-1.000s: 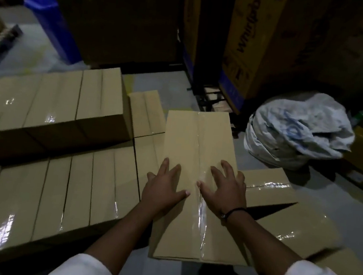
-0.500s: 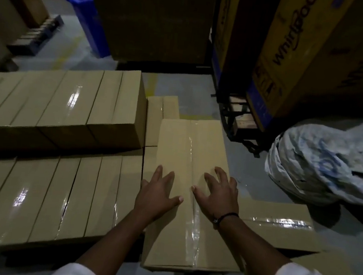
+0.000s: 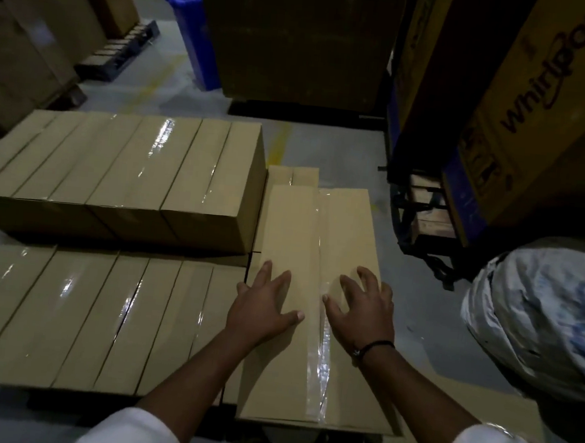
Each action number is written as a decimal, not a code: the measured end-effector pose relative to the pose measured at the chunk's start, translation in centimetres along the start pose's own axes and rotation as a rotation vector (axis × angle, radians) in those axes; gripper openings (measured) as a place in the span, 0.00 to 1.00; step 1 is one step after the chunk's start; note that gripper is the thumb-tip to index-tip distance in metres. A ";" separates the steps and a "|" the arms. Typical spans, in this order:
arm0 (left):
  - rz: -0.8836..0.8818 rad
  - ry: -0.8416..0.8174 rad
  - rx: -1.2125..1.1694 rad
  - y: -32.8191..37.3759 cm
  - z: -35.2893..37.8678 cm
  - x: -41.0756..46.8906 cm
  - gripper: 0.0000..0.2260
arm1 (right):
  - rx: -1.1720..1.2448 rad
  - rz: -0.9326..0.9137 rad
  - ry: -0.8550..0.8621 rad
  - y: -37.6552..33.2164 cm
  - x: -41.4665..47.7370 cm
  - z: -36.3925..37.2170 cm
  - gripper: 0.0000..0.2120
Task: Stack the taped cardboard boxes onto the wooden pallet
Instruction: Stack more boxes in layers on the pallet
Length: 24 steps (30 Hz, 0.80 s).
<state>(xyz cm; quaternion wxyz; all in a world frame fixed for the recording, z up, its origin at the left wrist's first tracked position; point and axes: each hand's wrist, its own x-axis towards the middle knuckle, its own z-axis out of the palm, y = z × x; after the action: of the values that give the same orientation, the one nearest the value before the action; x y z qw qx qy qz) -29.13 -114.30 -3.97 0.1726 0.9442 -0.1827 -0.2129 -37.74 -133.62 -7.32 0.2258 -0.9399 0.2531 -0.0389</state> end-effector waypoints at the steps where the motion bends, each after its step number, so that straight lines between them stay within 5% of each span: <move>1: -0.006 -0.010 0.003 -0.3 -0.3 0.6 0.42 | -0.002 0.006 -0.001 -0.4 0.6 0.4 0.27; 24: 0.101 -0.092 -0.028 -9.6 -7.2 12.2 0.41 | 0.006 0.106 0.049 -10.7 9.7 6.2 0.26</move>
<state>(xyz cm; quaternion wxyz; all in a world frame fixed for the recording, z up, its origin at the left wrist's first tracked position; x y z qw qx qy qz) -12.89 -109.23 -5.90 0.1876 0.9205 -0.2348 -0.2496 -23.27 -127.64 -8.48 0.2239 -0.9233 0.3078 -0.0507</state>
